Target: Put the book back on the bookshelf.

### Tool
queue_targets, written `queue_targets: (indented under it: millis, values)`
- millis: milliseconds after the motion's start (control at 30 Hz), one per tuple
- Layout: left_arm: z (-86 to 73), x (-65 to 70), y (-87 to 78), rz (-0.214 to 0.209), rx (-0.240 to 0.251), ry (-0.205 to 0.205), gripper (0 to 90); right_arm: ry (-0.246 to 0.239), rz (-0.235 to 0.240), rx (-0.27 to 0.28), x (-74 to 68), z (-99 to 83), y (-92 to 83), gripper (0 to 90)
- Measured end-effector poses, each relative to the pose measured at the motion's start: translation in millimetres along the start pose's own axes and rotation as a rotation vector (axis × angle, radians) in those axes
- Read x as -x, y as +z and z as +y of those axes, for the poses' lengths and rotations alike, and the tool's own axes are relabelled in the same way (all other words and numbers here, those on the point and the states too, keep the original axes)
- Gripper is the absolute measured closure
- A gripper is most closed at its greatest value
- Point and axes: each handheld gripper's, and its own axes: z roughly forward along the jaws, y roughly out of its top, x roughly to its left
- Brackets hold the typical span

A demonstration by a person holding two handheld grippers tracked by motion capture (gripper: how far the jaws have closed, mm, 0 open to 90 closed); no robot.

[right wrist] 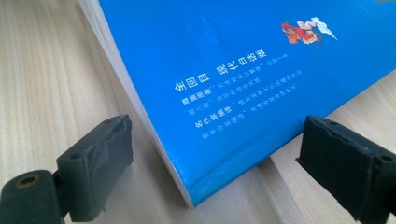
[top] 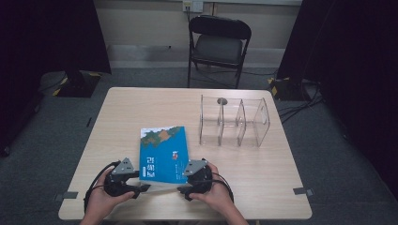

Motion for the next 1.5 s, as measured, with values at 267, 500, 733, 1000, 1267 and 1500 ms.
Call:
queue_targets:
  millis: [267, 500, 733, 1000, 1267, 1500]
  values:
    - [-1.2, -2.4, 0.6, -0.012, 0.002, -0.005, 36.1, -0.029, 0.025, 0.081, -4.6, 15.7, -2.3, 13.6]
    - [0.7, -1.6, -0.2, -0.011, 0.000, -0.010, 36.0, -0.119, 0.040, 0.062, -21.9, 26.8, 15.6, 12.9]
    - [13.1, -0.4, -3.3, -0.006, -0.002, -0.017, 35.9, -0.125, 0.029, 0.067, -30.2, 37.8, 29.2, 9.6]
    - [13.9, 1.0, -2.3, -0.001, -0.001, -0.023, 35.8, -0.083, 0.017, 0.101, -24.0, 36.8, 26.5, 25.2]
    - [10.2, -0.2, 0.7, 0.007, -0.003, -0.021, 35.7, -0.093, 0.012, 0.111, -25.9, 38.6, 20.5, 49.2]
    - [0.3, 1.4, 6.7, 0.018, -0.018, 0.006, 26.6, -0.114, 0.017, 0.106, -25.8, 44.6, 11.9, 68.5]
